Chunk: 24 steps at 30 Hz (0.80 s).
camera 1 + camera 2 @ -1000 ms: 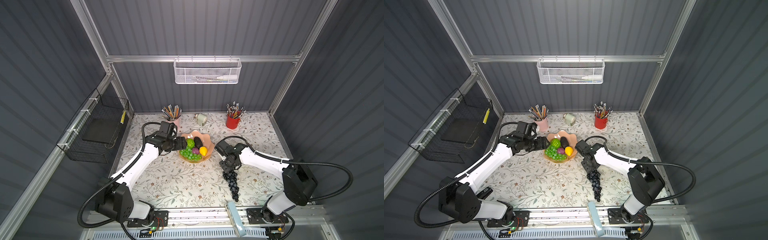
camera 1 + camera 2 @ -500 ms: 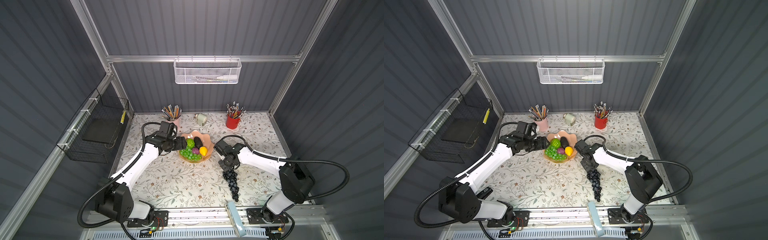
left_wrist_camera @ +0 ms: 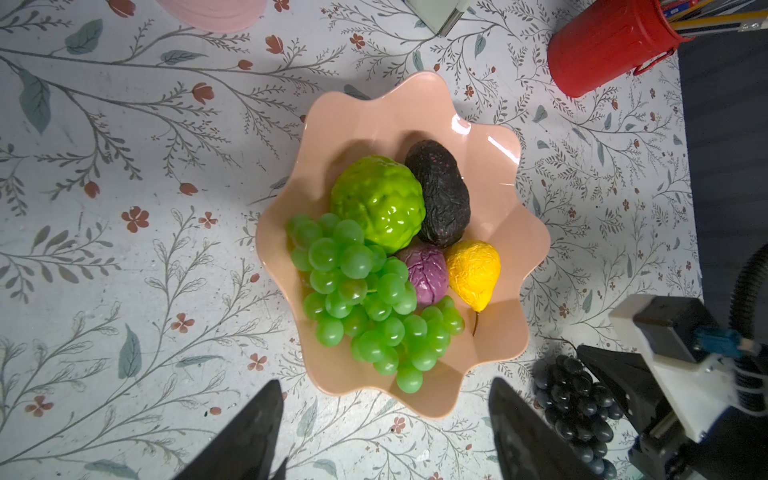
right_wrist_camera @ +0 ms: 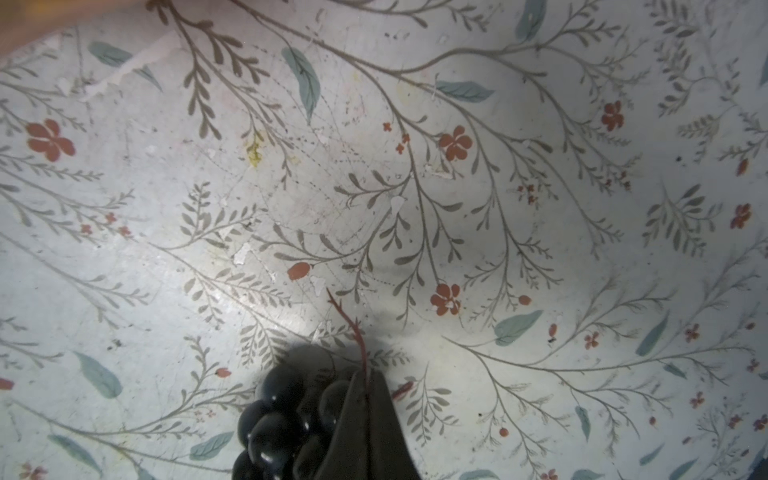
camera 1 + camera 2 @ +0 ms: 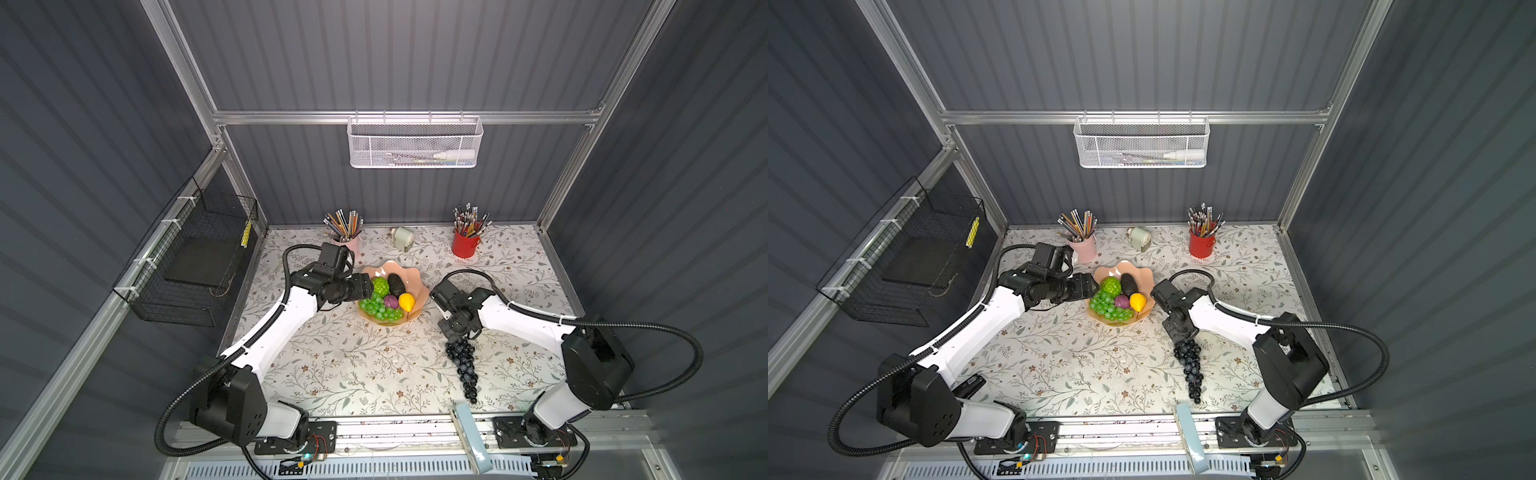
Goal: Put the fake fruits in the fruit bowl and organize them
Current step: 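Close the right gripper on the dark grapes stem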
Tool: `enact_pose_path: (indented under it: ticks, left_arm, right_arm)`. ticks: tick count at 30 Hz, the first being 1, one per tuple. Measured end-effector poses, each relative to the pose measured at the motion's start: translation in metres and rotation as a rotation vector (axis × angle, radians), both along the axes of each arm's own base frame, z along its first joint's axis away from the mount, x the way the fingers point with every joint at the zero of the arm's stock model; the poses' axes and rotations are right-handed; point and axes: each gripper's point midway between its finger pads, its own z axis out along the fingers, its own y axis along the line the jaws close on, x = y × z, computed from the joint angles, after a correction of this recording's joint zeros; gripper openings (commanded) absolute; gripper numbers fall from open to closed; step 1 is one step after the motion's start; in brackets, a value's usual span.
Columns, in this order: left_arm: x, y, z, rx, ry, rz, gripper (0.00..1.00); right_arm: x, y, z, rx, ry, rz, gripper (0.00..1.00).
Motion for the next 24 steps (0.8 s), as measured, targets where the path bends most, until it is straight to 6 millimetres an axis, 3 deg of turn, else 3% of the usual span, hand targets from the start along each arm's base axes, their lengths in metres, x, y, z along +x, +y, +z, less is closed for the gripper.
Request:
enact_pose_path:
  ticks: [9,11,15,24]
  left_arm:
    - [-0.005,0.007,0.011,0.017,-0.020,0.017,0.80]
    - [-0.004,0.007,0.013,0.016,-0.022,0.018,0.80]
    - [-0.005,0.007,0.013,0.017,-0.020,0.018,0.80]
    - [-0.005,0.008,0.012,0.020,-0.021,0.020,0.80]
  right_arm:
    - [0.002,-0.004,0.052,0.135,-0.170,-0.050,0.00]
    - [0.003,-0.003,0.057,0.152,-0.185,-0.051,0.18]
    - [0.000,-0.001,0.048,0.138,-0.126,-0.026,0.28]
    - [-0.015,0.005,0.007,0.059,0.083,0.024,0.33]
